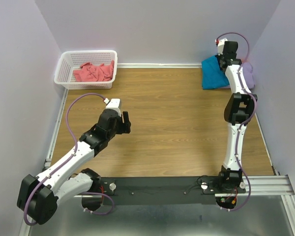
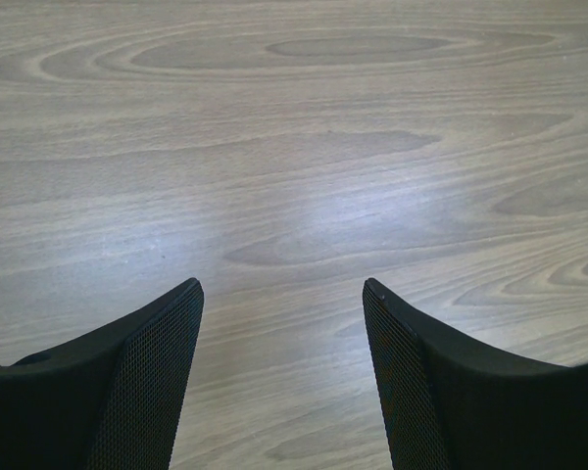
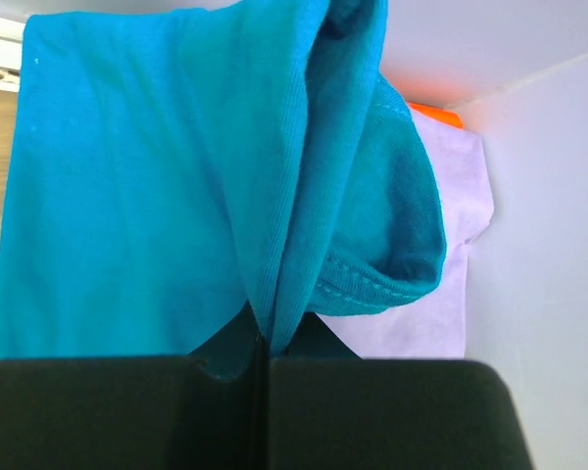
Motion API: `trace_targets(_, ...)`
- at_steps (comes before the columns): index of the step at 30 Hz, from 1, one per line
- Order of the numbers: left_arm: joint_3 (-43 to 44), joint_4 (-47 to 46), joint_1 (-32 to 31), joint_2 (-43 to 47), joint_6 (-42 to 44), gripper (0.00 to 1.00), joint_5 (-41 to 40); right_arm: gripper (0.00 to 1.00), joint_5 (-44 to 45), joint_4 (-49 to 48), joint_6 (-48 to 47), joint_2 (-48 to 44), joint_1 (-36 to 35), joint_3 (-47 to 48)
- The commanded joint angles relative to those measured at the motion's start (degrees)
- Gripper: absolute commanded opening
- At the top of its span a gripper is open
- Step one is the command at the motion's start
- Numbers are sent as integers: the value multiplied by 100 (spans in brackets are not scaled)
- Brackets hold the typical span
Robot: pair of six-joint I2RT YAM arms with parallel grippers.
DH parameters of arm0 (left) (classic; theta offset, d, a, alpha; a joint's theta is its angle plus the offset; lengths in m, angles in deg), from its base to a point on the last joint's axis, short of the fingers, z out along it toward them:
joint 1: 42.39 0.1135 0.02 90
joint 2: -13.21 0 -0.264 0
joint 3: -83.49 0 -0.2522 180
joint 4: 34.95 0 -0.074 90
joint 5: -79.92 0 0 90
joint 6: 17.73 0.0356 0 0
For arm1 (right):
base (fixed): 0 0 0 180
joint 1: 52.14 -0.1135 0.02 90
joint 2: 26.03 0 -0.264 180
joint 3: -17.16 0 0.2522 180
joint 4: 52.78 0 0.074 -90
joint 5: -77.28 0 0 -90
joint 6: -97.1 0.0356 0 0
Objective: Fold and stack the t-shirts
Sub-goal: Neatly place the folded tshirt to the corner
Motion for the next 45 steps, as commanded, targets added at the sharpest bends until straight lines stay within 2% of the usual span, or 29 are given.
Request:
trace_targets(1,-35,-3,-110,-45,12,74,-31,1,-205,-267,32,-308,161,258)
trace_targets(14,-44,41,-338,-203,-32,74,-145,1,-548,-601,-152,-194,539,355)
trace_targets(28,-44,68,-540,-326,-93,74,-216,1,-127,-1269,-531,184,733,373)
trace_targets(45,-35,76,-716,-520,-129,74,-268,1,251,-1577,49,773,1040,214)
